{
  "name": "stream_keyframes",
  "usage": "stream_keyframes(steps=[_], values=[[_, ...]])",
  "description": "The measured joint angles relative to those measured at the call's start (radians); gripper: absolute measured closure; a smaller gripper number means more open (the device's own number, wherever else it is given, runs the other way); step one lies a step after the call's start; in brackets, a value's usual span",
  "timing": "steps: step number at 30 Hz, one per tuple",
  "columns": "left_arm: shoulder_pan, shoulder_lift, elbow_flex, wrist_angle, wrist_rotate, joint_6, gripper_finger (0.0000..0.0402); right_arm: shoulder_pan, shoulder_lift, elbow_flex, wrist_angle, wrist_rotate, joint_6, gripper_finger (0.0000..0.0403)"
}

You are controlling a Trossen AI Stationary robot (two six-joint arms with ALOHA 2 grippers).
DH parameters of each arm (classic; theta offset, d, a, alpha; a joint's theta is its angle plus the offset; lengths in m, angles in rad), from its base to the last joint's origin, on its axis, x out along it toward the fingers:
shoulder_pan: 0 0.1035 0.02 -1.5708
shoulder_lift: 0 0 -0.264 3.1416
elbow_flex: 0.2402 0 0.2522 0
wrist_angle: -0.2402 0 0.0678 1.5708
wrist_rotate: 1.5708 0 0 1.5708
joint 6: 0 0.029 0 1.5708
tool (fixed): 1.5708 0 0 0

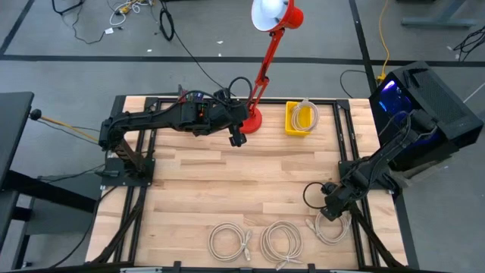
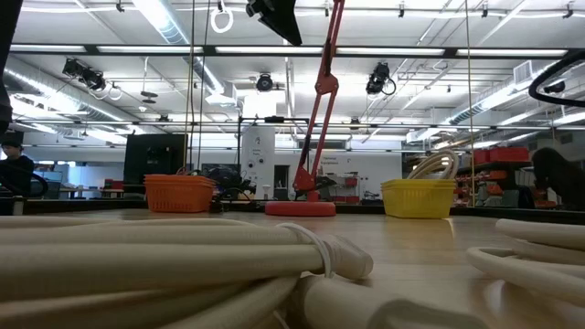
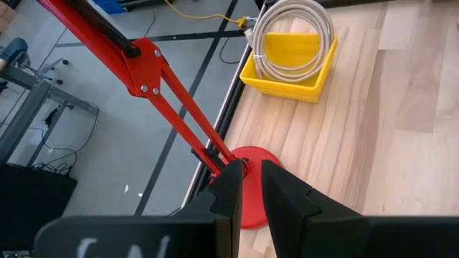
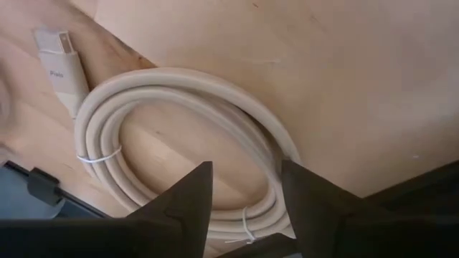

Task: Pick & Place USB Port
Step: Put the white HDMI cable into the yellow bin

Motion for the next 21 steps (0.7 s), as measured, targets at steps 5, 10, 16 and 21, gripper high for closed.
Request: stream_keyframes(steps=[5, 10, 16, 21], values=[[0.000, 0.000, 0.000, 0.000, 0.000, 0.000, 0.0344, -0.003, 0.000, 0.000, -0.012, 0.022, 0.014, 0.0238], [0.000, 0.000, 0.000, 0.000, 0.000, 0.000, 0.0344, -0.005, 0.013, -0.021, -0.055, 0.040, 0.023, 0.0256], [0.000, 0.000, 0.000, 0.001, 0.000, -0.001, 0.0344, -0.005, 0.020, -0.108, 0.118, -0.040, 0.051, 0.0310], [0.000, 0.000, 0.000, 0.001, 0.000, -0.006, 0.0344, -0.005, 0.020, -0.113, 0.132, -0.035, 0.011, 0.0388]])
